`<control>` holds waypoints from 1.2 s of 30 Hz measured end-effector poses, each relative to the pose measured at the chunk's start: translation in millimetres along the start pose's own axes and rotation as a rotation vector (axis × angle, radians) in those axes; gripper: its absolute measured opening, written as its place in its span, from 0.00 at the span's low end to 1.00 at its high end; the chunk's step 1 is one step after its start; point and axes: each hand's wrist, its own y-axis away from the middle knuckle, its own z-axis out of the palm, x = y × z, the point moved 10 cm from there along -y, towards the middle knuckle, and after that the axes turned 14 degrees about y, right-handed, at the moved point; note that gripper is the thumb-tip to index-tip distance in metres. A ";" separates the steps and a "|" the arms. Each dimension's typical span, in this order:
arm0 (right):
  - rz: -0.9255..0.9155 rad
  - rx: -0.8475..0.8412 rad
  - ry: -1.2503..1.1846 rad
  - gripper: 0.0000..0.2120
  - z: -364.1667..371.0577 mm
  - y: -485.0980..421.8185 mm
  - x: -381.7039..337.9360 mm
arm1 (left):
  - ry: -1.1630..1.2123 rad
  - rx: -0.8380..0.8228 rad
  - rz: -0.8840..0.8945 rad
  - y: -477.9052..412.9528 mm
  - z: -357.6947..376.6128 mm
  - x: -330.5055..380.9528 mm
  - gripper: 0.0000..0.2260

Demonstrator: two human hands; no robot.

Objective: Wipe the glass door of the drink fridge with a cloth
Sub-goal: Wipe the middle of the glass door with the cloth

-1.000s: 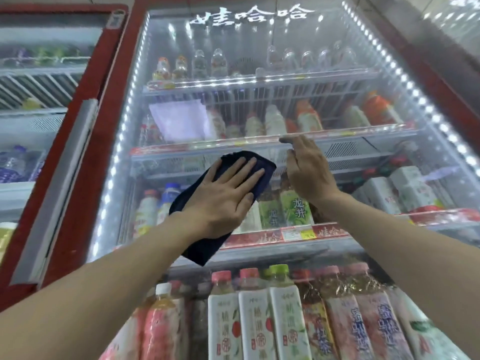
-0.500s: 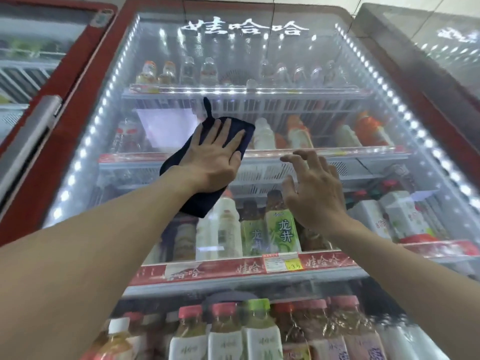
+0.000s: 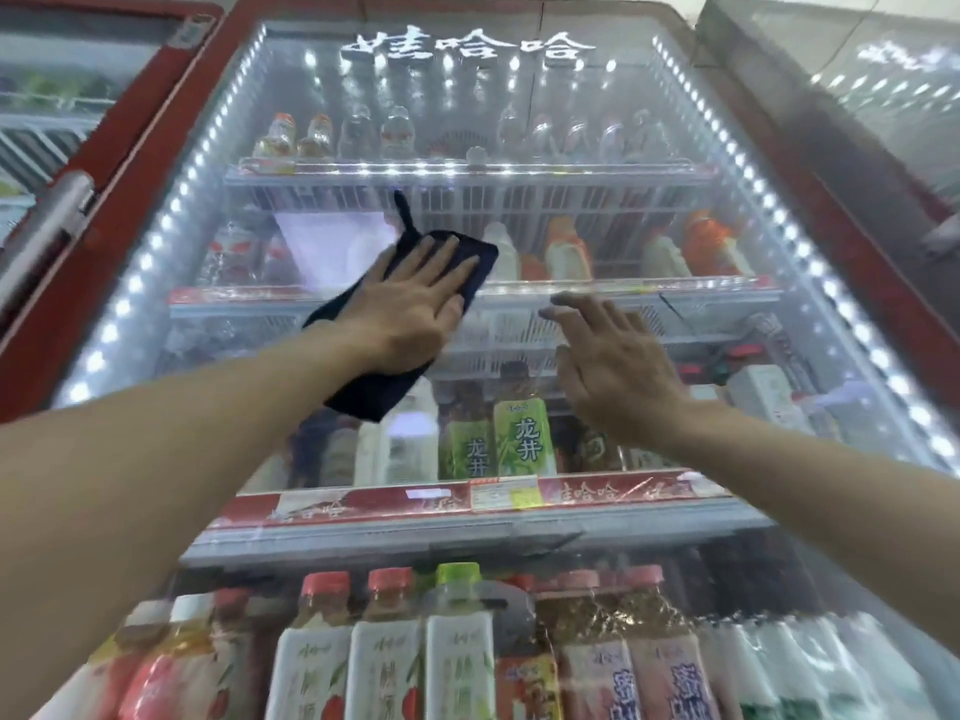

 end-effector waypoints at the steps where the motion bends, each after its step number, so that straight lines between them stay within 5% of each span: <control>1: 0.001 -0.015 -0.027 0.28 4.6 6.2 0.7 | 0.011 0.007 -0.034 -9.9 -1.7 -0.3 0.26; 5: 0.017 0.007 -0.121 0.28 5.2 8.2 -0.1 | 0.059 0.028 -0.097 -4.4 6.7 22.9 0.26; 10: 0.081 0.137 -0.380 0.21 -11.2 17.6 16.0 | 0.060 0.019 0.036 61.5 35.5 86.1 0.28; 15: 0.050 0.113 0.025 0.18 -9.0 29.3 49.1 | 0.023 -0.004 0.060 47.6 29.4 72.0 0.28; 18: 0.078 0.093 -0.062 0.20 -2.0 37.9 56.0 | 0.045 0.049 -0.132 -2.1 12.2 46.4 0.26; 23: 0.073 0.088 -0.134 0.21 2.3 40.0 57.7 | 0.074 0.079 -0.185 -29.9 16.5 62.4 0.26; 32: 0.113 0.193 -0.069 0.25 -16.4 40.2 80.5 | 0.035 0.008 0.099 26.4 49.8 133.0 0.29; 36: 0.163 0.134 0.001 0.23 -5.3 47.7 135.5 | 0.057 0.044 0.013 -17.2 31.1 109.1 0.30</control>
